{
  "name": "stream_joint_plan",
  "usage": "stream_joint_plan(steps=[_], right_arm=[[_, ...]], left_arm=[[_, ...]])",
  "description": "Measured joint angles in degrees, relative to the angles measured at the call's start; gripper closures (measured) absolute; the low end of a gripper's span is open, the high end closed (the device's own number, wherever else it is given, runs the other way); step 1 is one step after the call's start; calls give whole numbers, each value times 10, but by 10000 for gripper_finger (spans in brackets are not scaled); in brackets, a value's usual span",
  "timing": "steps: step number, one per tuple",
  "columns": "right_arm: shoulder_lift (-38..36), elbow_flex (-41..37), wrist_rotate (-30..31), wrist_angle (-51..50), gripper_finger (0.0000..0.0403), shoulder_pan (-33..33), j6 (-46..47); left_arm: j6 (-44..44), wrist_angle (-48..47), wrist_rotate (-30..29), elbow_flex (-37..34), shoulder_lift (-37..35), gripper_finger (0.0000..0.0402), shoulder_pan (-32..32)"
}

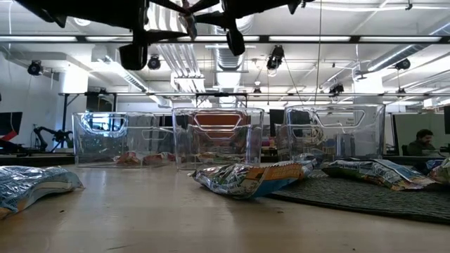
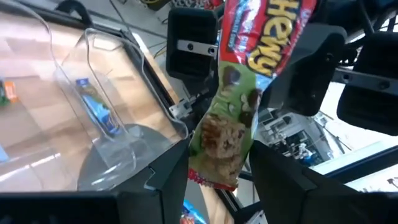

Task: Pick and place Granola Bars by type
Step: Put the red snack bar into the left transparent bin

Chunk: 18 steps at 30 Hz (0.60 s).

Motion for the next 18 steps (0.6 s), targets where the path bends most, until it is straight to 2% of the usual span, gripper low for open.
stream_joint_plan(steps=[14, 18], right_arm=[[15, 2, 0, 18, 369, 0, 50], [16, 3, 2, 29, 369, 0, 52]], left_arm=[[85, -6, -42, 22, 5, 250, 3], [81, -11, -47, 20, 4, 250, 10]])
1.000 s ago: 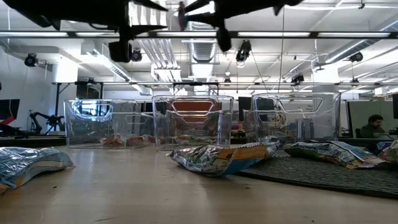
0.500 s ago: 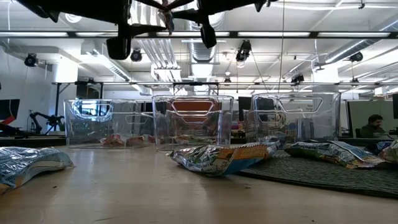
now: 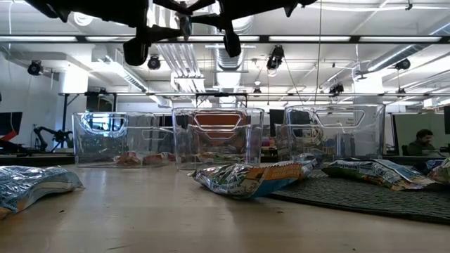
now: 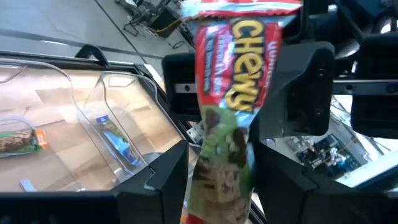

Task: Pick and place Granola Bars by type
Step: Put the red snack bar into the left transparent bin

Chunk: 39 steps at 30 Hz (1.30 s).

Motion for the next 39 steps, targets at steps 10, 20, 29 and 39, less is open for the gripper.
stream_joint_plan(steps=[10, 20, 29, 39], right_arm=[[2, 5, 1, 1, 369, 0, 0], [2, 6, -10, -16, 304, -3, 36], [-27, 6, -29, -35, 172, -2, 4], [-157, 3, 160, -313, 112, -4, -79]], left_arm=[[12, 1, 34, 1, 10, 255, 10], [9, -4, 35, -1, 14, 275, 10], [23, -12, 21, -3, 11, 276, 14], [29, -129, -41, 1, -38, 277, 57]])
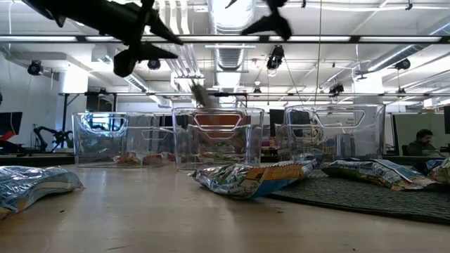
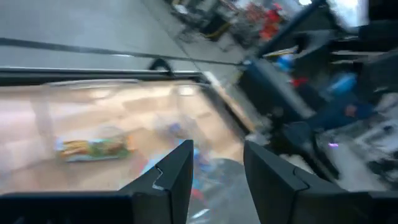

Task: Pick and place Granola Bars by type
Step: Put the red snack bar into the left transparent bin

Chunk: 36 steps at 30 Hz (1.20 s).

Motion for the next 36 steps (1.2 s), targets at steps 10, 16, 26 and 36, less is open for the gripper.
stream_joint_plan(steps=[10, 16, 26, 36], right_arm=[[-140, -15, 158, -227, 108, 12, 23], [-160, -42, 152, -249, 115, 12, 2], [-132, -69, 121, -249, 120, 12, -8], [-147, -69, 126, -293, 125, 12, -5]], left_arm=[[3, -60, 25, 3, -62, 300, 39], [4, -61, 94, 51, -2, 301, 39], [105, -467, 150, 359, 287, 301, 62], [102, -580, 171, 530, 488, 301, 71]])
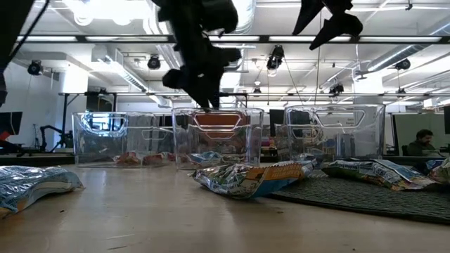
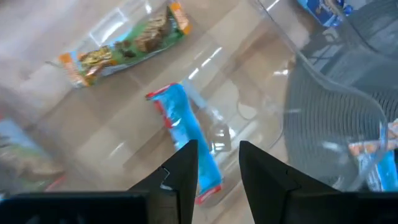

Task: Pick and place Granola Bars by type
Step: Put the red snack bar into the left transparent bin

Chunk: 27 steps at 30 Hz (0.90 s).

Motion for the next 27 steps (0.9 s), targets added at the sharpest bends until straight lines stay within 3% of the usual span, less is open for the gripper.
stream_joint_plan(steps=[12, 27], right_arm=[[-8, -1, 1, -16, 133, 0, -21], [-9, -1, 1, -29, 138, 0, -54]], left_arm=[[-76, -61, 31, 46, 119, 301, 27], [-48, -38, 30, 49, 145, 290, 33]])
